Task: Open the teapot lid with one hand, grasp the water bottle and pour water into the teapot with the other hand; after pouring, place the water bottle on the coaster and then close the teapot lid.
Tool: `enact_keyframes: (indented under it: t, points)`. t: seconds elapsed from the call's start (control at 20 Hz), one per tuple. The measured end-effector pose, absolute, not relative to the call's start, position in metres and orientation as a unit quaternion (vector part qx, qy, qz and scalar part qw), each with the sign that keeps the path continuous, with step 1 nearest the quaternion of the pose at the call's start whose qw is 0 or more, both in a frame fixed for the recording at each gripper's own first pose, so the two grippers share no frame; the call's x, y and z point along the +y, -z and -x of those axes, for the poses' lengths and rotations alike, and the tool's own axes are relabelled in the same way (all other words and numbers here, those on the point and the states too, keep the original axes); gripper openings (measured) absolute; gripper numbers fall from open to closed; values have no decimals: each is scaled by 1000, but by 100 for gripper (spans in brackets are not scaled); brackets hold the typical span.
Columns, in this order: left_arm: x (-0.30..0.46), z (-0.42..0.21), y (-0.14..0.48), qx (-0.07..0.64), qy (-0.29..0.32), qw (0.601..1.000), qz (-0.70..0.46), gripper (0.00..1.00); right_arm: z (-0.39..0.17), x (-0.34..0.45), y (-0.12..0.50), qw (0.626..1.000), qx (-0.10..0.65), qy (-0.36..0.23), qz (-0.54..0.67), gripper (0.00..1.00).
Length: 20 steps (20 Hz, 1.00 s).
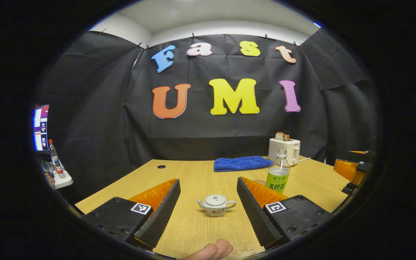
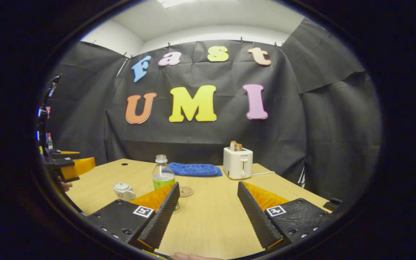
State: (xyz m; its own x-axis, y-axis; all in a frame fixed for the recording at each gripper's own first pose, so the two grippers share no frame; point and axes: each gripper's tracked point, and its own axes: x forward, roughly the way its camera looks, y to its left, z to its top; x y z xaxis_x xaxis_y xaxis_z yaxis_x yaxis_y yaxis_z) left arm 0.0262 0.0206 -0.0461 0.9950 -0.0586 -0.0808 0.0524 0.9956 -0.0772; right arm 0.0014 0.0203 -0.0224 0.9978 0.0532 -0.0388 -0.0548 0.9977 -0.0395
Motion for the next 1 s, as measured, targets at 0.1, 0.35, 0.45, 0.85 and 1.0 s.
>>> enact_keyframes:
  t: [0.1, 0.35, 0.45, 0.85, 1.0]
  points:
    - [23, -40, 58, 48, 20, 998, 44, 98, -10, 24, 31, 999, 20, -35, 22, 96]
    - [22, -82, 104, 96, 12, 994, 58, 99, -37, 35, 53, 997, 37, -64, 32, 94]
    - [20, -94, 108, 98, 13, 994, 49, 99, -43, 41, 60, 995, 41, -83, 33, 96]
    - [1, -126, 124, 105, 25, 993, 47, 95, -59, 38, 79, 993, 50, -107, 6, 97]
    - [-4, -131, 134, 115, 31, 992, 28, 86, -61, 36, 88, 992, 59, -111, 2, 95]
